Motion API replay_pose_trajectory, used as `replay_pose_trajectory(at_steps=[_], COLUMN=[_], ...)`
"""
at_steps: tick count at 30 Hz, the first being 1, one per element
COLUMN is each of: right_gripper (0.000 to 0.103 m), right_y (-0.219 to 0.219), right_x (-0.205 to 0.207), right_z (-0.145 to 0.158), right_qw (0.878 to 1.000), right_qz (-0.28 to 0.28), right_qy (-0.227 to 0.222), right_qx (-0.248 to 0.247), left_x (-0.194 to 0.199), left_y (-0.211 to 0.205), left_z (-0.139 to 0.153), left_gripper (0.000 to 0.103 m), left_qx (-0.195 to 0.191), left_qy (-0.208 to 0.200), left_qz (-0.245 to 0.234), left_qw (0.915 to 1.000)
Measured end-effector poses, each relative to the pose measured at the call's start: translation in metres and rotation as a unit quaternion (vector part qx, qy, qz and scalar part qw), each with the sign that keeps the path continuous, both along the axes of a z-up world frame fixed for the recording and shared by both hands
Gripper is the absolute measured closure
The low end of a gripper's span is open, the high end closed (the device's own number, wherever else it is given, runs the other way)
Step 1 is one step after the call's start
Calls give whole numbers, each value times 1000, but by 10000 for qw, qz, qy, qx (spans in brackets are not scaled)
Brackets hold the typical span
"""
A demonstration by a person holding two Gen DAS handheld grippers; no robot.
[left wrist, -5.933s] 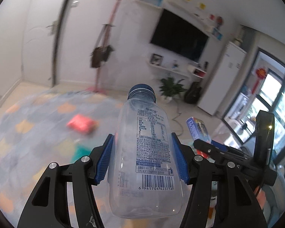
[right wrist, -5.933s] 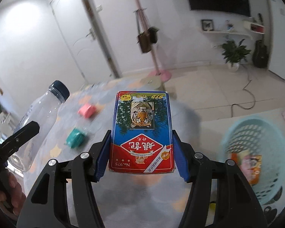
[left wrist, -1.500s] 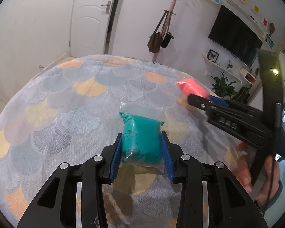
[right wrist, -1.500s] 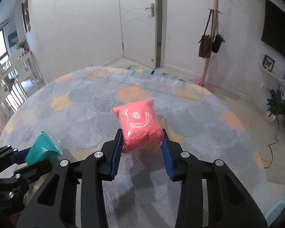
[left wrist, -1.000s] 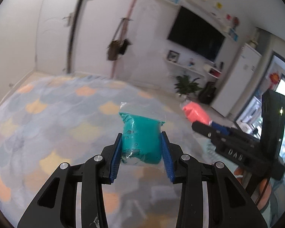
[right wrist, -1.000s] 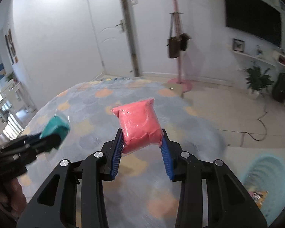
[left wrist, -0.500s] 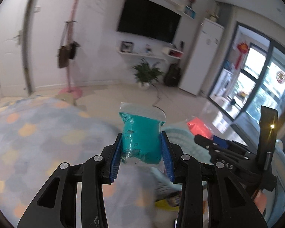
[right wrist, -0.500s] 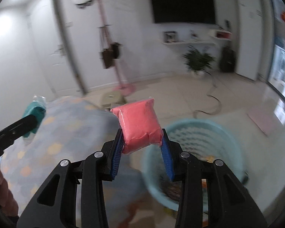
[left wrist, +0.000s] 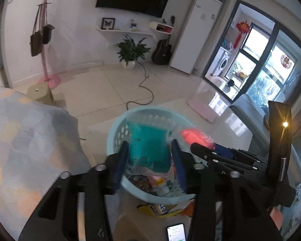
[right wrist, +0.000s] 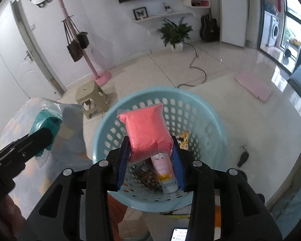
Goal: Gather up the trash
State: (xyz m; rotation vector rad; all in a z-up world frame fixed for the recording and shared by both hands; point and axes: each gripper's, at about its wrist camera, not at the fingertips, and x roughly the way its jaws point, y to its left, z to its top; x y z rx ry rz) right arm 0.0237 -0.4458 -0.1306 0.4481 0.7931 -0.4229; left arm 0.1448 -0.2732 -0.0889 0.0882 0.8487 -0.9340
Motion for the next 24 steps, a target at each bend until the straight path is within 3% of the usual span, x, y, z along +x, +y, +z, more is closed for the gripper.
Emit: replay_pose_trajectory(at_steps=[2, 4, 11, 17, 21, 24], right_gripper=[56, 50, 49, 46, 37, 35], right_y=[-4, -5, 3, 37, 72, 106], right_x=[4, 4, -2, -6, -14, -21], right_z=[-6, -11, -3, 31, 57, 73], right_qw=[9999, 9999, 10000, 9981, 9927, 9829], right_qz=[-18, -40, 34, 257, 319, 232], right_qy=[74, 110, -31, -417, -794, -924], right_qx=[88, 122, 56, -367, -846, -1576], left_x=[2, 4, -4, -22, -45, -63], left_y=[0, 4, 24, 70, 113, 145], left_z=[-6, -9, 9, 42, 68, 78], left_gripper=[40, 40, 34, 25, 12, 10], left_qx=[14, -17, -127, -331, -521, -485], left_qy=[67, 147, -4, -574, -1479, -2129], left_qz=[12, -8, 118, 528, 1155, 1708], left_qw=[10000, 9999, 9998, 9964, 9808, 9608])
